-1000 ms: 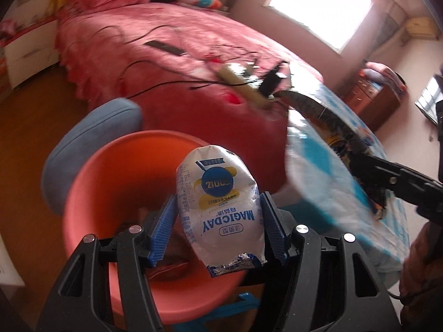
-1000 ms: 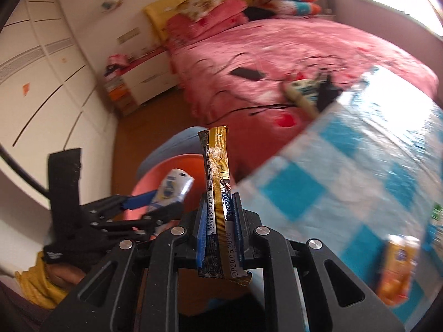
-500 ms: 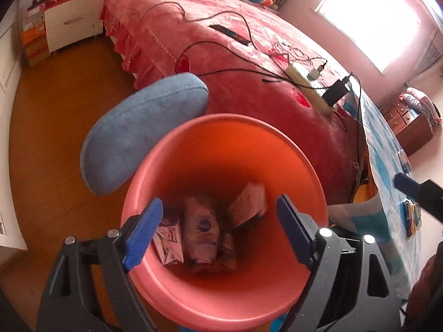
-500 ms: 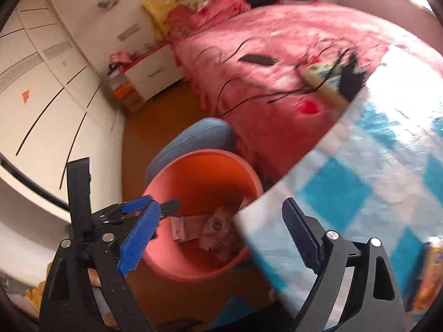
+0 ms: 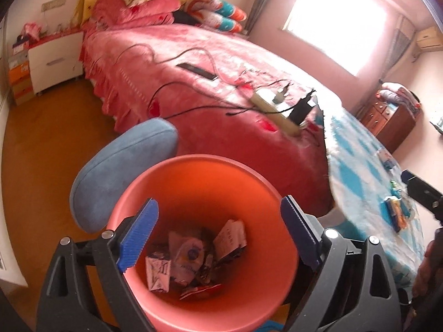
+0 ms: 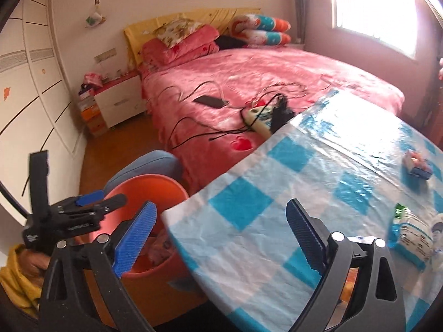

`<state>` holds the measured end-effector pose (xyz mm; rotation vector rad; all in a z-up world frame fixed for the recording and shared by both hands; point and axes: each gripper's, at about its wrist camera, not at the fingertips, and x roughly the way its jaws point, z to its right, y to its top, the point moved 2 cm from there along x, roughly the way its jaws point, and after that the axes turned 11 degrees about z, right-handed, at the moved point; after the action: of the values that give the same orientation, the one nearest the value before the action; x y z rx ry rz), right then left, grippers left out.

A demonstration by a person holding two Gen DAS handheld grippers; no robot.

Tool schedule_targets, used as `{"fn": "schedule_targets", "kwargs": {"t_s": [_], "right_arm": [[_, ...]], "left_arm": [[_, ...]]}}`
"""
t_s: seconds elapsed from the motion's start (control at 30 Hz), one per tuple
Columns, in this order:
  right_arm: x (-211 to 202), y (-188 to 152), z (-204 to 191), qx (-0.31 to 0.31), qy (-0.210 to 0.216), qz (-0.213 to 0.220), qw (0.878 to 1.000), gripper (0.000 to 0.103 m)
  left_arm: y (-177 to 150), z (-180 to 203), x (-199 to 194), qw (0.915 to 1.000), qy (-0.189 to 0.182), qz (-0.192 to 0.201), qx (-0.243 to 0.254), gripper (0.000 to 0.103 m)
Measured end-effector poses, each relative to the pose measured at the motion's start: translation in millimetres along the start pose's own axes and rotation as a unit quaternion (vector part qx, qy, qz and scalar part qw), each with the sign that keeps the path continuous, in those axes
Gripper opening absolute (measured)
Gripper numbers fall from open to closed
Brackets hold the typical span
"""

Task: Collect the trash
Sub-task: 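Carry both held items over the orange bucket and open both tools, then move both tools back from the bucket toward the table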

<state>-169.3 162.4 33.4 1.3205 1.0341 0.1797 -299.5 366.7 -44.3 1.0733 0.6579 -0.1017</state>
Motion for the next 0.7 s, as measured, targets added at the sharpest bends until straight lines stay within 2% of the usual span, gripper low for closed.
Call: {"fn": "schedule_targets", "kwargs": {"t_s": [0.13,0.23,0.4,0.7], "right_arm": [[-5.3,-7.2,14.2,0.014,-0.006,0.004,1.000,0.094],[-11.0,-10.9,27.1,0.026,-0.014,0.011,1.000,0.094],[-26.3,-15.6,53.7,0.051,-0.023,0.028,0.998,0.094],[-53.8,-22.4,83.2,0.055,-0.045,0.059,0.996,0.095]], "left_arm": [[5.4,17.8,-4.1,0.9996,-0.027,0.007,-0.001,0.091],[7.0,35.9,-4.6,0.9988,-0.047,-0.008,0.008,0.091],[6.1,69.3,-3.9,0.9974,-0.059,-0.028,0.031,0.091],[-0.8,129.4,-4.6,0.9921,-0.082,-0.056,0.077,0.091]]}}
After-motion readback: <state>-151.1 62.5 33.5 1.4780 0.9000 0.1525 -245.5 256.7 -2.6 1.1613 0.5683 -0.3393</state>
